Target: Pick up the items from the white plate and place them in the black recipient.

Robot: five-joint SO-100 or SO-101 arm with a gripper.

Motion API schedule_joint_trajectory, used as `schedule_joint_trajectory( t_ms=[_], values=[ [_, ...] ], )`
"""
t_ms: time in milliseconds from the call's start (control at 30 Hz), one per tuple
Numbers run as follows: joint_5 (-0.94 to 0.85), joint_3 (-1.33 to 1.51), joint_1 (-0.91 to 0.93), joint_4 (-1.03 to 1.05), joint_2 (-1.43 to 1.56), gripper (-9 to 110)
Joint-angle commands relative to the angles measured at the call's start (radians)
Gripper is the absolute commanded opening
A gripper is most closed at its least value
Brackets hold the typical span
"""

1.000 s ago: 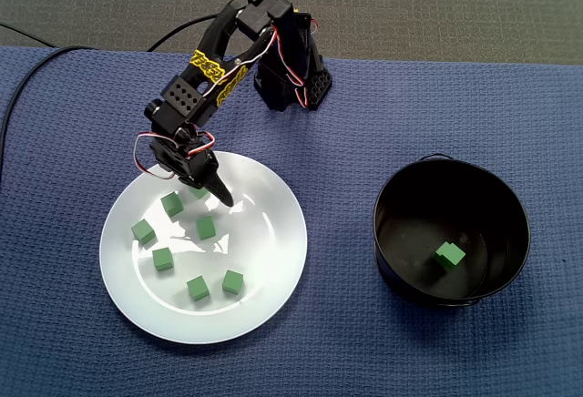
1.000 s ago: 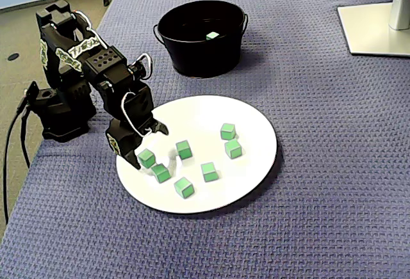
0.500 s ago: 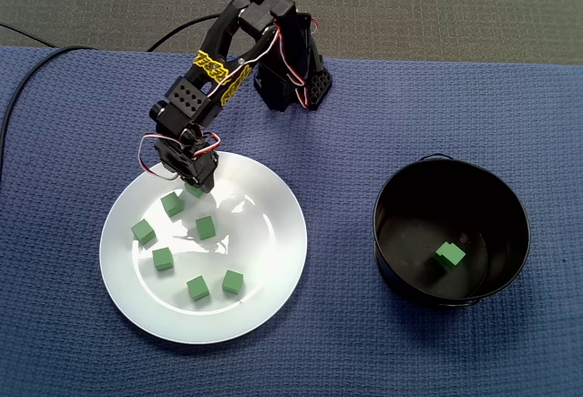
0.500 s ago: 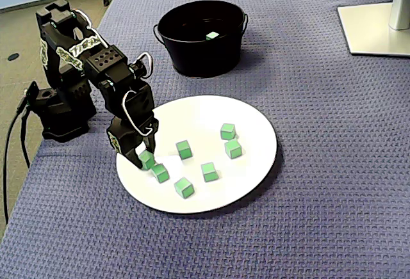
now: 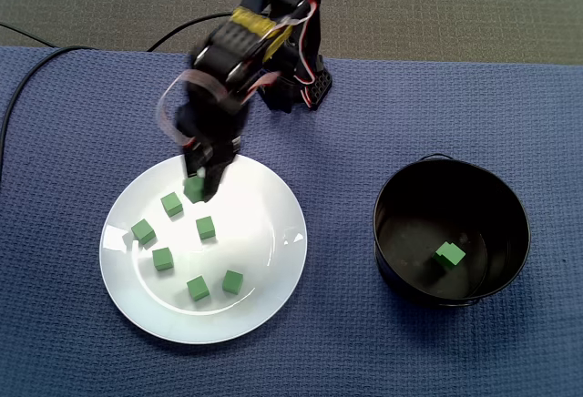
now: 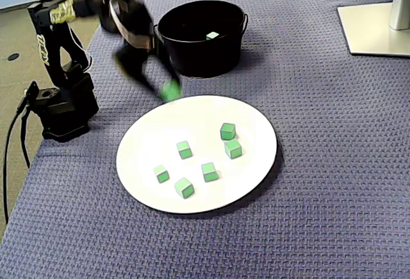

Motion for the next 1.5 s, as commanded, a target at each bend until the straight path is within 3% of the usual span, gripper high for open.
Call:
schedule_joint_trajectory(
  t_ms=[0,300,567,700,733,767,800,833,1000,1167,1300,1467],
  values=[
    [0.344,-0.333,-0.233,0.057,0.117,0],
    [0.801,-0.408,-0.793,0.077,-0.04,0],
    [0.736,-0.488,-1.054,0.044,-0.649,0],
    [0.723,-0.304,-1.08,-0.1,-0.63,0],
    [0.727,-0.284,-1.083,-0.101,-0.623,4],
    [0.733,-0.275,-1.085,-0.092,-0.62,15],
    [0.729,-0.273,-1.085,-0.072,-0.618,34],
    [0.713,-0.278,-1.083,-0.038,-0.609,41],
    [0.63,-0.325,-0.94,0.137,-0.383,47],
    [0.472,-0.476,-0.566,0.308,-0.201,45],
    [0.368,-0.4,-0.245,0.258,-0.186,47],
    [0.172,-0.1,-0.015,0.071,-0.275,46]
  ],
)
